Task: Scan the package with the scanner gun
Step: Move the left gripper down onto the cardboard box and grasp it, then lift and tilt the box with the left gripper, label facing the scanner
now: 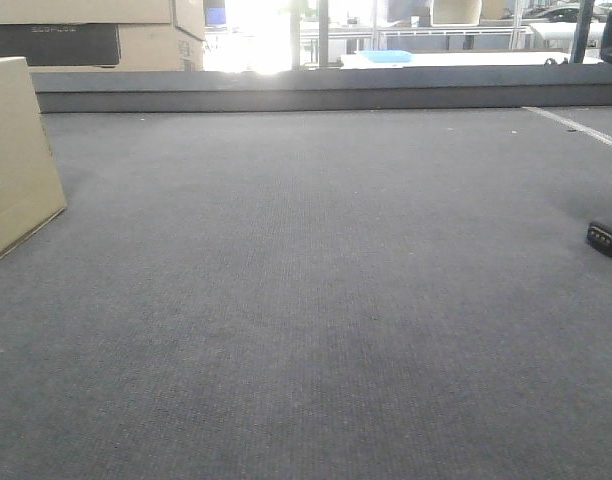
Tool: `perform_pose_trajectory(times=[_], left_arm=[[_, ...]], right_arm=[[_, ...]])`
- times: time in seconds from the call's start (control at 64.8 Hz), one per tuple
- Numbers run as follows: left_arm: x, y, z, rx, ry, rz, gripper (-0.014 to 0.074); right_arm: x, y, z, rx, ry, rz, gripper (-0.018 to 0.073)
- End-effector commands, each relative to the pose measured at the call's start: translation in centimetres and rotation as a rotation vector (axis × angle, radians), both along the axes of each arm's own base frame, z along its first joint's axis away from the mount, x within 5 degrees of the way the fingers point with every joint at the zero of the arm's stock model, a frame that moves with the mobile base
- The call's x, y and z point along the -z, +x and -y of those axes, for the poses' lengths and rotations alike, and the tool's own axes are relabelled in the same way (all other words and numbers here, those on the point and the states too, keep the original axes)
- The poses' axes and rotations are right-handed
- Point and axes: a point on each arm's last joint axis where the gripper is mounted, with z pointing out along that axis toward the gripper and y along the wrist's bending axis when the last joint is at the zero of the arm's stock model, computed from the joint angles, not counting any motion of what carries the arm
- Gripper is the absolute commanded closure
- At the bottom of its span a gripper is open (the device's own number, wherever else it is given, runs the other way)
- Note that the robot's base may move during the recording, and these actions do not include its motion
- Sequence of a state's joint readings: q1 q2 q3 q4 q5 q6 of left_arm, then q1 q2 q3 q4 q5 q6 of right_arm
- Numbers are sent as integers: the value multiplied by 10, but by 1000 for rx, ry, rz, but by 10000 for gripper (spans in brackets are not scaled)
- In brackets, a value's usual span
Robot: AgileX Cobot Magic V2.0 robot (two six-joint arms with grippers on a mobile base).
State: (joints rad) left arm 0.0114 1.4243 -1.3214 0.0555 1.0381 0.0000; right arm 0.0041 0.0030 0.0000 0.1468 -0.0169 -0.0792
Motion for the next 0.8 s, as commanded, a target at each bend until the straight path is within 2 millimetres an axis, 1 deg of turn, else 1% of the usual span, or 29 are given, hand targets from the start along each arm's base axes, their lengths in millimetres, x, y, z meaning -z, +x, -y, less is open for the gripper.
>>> perform_pose_trajectory(times=[0.0,0.093,0.216,0.293,0.37,0.432,0.478,0.54,0.602,0.617,0.71,0.787], left_arm=[[9,5,1,-6,-11,-32,9],[20,9,2,-8,-20,-78,9],[43,12,2,-9,-21,-156,9],[52,12,2,-10,-23,-197,9],[53,12,2,-9,-22,-199,12],[52,12,2,-9,-22,-194,41],[51,12,2,-9,-22,-191,109],[51,12,3,-10,-27,-196,234],[52,10,3,-12,-38,-211,418],[52,10,4,-12,-40,-215,477],[51,10,7,-15,-77,-216,706],[49,9,12,-20,-147,-215,708]], right_arm=[[-1,0,0,5,-1,17,721],[-1,0,0,5,-1,17,721],[-1,0,0,5,-1,17,721],[-1,0,0,5,-1,17,721],[-1,0,0,5,-1,17,721],[-1,0,0,5,-1,17,721],[-1,0,0,5,-1,17,721],[-1,0,0,5,-1,17,721],[-1,0,0,5,-1,17,721],[-1,0,0,5,-1,17,721],[-1,0,0,5,-1,17,721],[-1,0,0,5,-1,17,721]])
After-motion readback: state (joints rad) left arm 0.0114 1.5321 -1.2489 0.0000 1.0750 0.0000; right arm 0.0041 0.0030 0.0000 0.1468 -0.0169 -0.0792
